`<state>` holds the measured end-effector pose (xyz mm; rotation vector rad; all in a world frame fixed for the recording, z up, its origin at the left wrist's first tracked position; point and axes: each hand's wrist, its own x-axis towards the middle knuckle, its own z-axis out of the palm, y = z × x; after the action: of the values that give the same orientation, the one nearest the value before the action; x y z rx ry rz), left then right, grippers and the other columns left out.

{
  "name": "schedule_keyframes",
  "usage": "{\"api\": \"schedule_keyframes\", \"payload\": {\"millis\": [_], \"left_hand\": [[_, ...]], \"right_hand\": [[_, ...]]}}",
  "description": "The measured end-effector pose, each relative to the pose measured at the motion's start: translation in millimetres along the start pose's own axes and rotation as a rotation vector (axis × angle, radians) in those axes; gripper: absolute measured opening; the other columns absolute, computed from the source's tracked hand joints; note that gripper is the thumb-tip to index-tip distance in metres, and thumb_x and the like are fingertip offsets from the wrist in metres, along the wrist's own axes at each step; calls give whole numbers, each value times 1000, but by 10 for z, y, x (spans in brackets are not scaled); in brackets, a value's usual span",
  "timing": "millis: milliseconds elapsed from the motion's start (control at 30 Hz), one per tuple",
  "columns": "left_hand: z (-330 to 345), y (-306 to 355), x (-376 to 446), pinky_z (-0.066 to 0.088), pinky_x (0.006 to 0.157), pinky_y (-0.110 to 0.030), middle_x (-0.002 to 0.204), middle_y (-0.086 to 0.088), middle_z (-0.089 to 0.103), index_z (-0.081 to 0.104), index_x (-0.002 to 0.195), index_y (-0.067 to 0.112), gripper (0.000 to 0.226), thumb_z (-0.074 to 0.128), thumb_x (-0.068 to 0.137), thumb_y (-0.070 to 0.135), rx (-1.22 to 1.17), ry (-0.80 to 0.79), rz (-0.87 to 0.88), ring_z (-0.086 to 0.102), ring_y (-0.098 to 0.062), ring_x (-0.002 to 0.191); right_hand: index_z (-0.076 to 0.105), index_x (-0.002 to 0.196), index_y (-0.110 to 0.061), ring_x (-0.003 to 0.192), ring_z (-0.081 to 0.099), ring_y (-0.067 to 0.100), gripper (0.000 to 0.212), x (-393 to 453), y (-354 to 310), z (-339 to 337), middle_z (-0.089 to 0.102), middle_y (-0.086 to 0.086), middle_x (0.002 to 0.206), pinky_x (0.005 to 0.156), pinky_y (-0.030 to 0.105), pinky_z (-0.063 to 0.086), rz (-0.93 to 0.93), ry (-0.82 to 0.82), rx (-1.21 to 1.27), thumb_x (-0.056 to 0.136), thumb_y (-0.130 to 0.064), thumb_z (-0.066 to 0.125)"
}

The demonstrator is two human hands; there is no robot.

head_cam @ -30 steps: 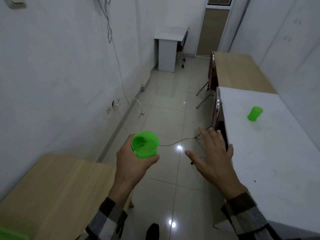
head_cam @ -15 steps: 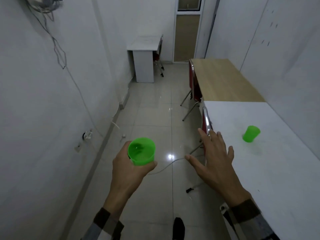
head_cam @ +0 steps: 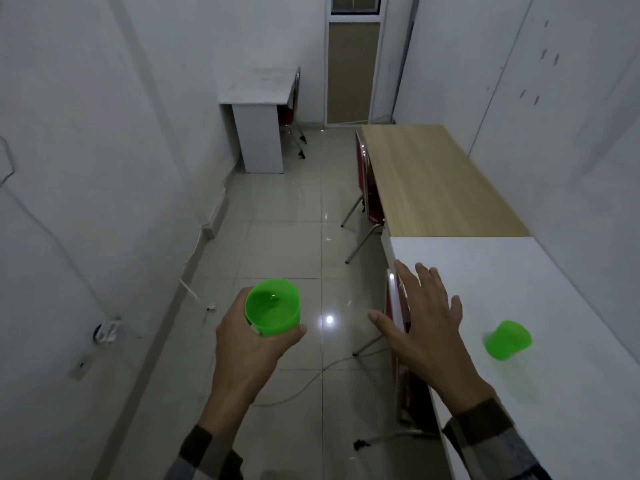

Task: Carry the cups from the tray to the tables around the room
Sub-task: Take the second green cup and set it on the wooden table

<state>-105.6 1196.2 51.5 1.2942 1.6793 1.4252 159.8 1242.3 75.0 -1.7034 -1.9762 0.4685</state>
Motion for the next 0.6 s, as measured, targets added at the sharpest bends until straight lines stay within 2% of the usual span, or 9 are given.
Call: {"api": "schedule_keyframes", "payload": {"millis": [133, 300, 433, 600], "left_hand": [[322, -148, 716, 57, 73, -25, 103, 21, 76, 70, 108, 46, 61, 95, 52, 46, -12, -26, -4, 72, 0, 92], [657, -409, 1832, 63, 78, -40, 102, 17, 77, 71, 109, 43, 63, 94, 50, 47, -20, -43, -26, 73, -5, 91], [906, -529, 2831, 65, 79, -44, 102, 15, 78, 71, 109, 43, 64, 95, 50, 43, -29, -100, -33, 74, -8, 91], [1275, -542, 4011, 61, 74, -33, 104, 16, 77, 70, 112, 43, 66, 94, 51, 45, -24, -203, 2, 74, -6, 92]], "right_hand": [[7, 161, -40, 159, -9, 17, 89, 723, 204, 143, 1, -1, 173, 124, 58, -4, 52, -4, -23, 90, -70, 51], [7, 161, -39, 159, -7, 19, 93, 1842, 349, 399, 0, -2, 173, 124, 56, -6, 102, 3, -57, 87, -71, 53], [6, 161, -41, 159, -7, 18, 92, 2710, 423, 512, 1, -2, 173, 123, 56, -7, 182, 29, -43, 87, -74, 50], [11, 161, -41, 159, -5, 15, 88, 3690, 532, 688, 4, -6, 173, 122, 49, -12, 245, 121, -20, 89, -71, 52]]}}
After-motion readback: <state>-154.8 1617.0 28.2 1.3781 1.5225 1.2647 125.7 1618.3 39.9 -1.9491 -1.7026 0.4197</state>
